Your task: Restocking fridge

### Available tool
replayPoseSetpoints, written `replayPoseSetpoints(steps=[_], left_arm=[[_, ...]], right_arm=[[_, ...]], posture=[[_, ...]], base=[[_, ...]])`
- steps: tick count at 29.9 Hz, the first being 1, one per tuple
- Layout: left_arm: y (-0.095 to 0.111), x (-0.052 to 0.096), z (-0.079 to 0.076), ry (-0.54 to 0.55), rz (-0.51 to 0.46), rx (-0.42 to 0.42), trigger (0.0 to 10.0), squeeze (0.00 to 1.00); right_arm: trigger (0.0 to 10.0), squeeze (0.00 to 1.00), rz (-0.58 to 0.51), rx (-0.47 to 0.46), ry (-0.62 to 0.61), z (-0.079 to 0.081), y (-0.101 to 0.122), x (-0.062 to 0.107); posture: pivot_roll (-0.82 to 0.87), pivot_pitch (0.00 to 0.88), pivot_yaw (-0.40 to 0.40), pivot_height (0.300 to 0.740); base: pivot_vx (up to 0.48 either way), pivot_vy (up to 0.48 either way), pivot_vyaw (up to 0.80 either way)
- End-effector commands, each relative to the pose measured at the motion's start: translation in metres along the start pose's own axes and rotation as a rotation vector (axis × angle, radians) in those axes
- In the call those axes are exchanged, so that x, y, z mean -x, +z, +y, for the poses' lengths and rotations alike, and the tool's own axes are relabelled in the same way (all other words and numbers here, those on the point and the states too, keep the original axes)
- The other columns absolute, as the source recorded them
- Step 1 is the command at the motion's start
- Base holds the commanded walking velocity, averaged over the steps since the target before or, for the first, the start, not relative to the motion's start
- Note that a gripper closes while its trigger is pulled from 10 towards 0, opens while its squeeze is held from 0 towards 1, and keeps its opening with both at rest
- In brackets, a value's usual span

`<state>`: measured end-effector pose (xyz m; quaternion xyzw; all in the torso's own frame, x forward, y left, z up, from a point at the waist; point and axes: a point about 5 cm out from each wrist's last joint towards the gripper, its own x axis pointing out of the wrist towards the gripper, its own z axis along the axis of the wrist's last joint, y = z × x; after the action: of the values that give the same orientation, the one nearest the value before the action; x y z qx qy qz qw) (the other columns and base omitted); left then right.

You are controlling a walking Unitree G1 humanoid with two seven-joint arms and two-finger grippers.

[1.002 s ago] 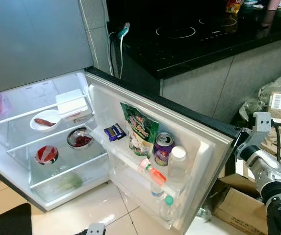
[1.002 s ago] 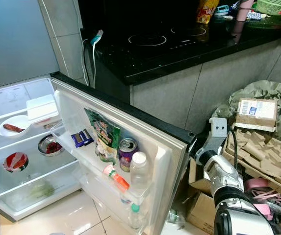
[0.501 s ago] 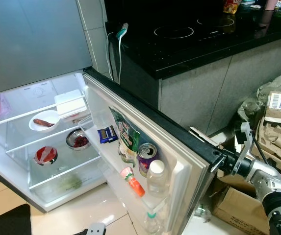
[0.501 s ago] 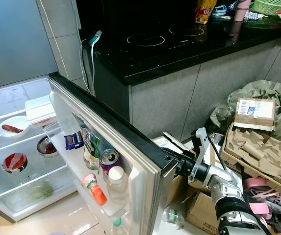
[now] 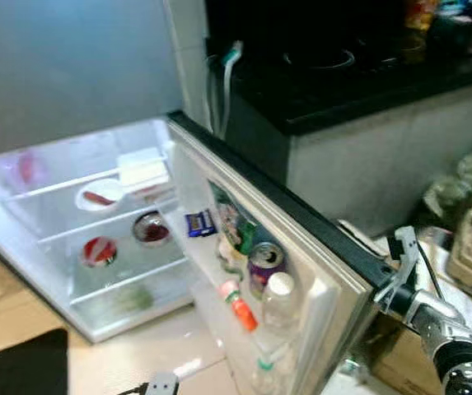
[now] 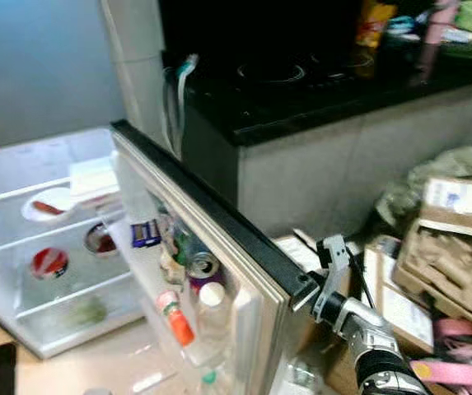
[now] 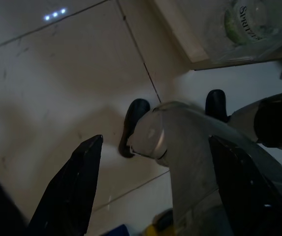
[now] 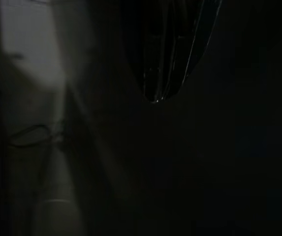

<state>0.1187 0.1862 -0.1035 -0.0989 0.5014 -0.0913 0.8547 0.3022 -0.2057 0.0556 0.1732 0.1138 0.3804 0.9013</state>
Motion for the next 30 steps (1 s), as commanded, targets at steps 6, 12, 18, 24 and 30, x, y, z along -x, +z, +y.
replayPoseSetpoints(steps=[6,12,18,24,30], left_arm=[[-0.002,-0.001,-0.004,-0.013,0.010,-0.007,10.0,0.00],[-0.003,-0.002,-0.007,-0.019,0.012,-0.007,10.0,0.00],[-0.004,-0.002,-0.007,-0.019,0.016,-0.010,10.0,0.00],[-0.005,-0.002,-0.007,-0.020,0.018,-0.014,10.0,0.00],[-0.004,-0.002,-0.007,-0.022,0.019,-0.019,10.0,0.00]], right_arm=[[10.0,0.00,0.004,-0.002,0.030,0.000,0.001,0.003],[10.0,0.00,0.017,-0.010,0.074,0.002,0.002,0.005],[10.0,0.00,0.031,-0.017,0.106,0.004,-0.001,0.006],[10.0,0.00,0.060,0.009,0.061,0.001,-0.004,0.009],[10.0,0.00,0.070,-0.008,0.029,-0.001,-0.006,0.012]], posture=[[-0.03,0.000,-0.017,0.740],[-0.03,0.000,-0.020,0.740],[-0.03,0.000,-0.020,0.740],[-0.03,0.000,-0.019,0.740],[-0.03,0.000,-0.016,0.740]], base=[[0.000,0.000,0.79],[0.000,0.000,0.79],[0.000,0.000,0.79],[0.000,0.000,0.60],[0.000,0.000,0.00]])
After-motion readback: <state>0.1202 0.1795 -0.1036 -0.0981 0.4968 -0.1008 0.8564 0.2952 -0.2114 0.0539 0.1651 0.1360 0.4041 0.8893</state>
